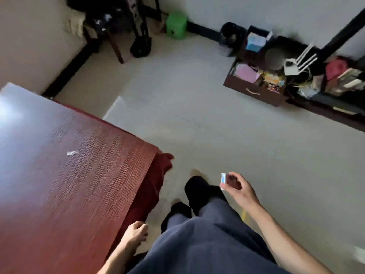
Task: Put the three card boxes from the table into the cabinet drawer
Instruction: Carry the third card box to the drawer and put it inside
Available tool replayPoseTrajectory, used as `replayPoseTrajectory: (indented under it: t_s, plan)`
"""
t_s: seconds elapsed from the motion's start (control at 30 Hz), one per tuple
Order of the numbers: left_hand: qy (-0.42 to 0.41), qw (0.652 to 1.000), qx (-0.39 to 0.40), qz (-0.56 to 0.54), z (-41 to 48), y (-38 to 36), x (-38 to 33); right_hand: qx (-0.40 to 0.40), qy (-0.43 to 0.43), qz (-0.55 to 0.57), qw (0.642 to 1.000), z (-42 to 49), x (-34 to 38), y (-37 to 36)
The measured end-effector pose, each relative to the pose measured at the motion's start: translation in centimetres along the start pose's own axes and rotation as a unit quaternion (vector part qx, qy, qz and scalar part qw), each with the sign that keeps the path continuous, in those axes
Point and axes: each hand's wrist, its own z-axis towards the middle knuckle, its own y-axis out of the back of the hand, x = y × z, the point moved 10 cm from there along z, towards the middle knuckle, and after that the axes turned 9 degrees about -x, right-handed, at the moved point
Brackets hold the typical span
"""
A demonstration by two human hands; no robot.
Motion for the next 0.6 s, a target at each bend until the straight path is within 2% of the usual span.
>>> replayPoseTrajectory:
  t_s: [0.07,0.2,0.37,0.6]
  plan:
    - [-0.002,1.000,0.010,0.015,0.1,-1.2,-4.1,-0.039,-0.037,0.045,0.998,-1.1,-3.6,3.1]
    - [-0.070,0.991,0.035,0.109,1.1,-6.1,-14.0,-0.103,-0.097,0.117,0.983,-1.7,-10.4,8.1]
    - [-0.140,0.973,0.040,0.179,0.9,-12.9,-25.6,-0.134,-0.157,0.180,0.962,0.1,-16.7,13.3]
    - [-0.166,0.963,0.034,0.208,0.1,-20.0,-36.1,-0.136,-0.173,0.218,0.951,6.5,-17.7,22.1]
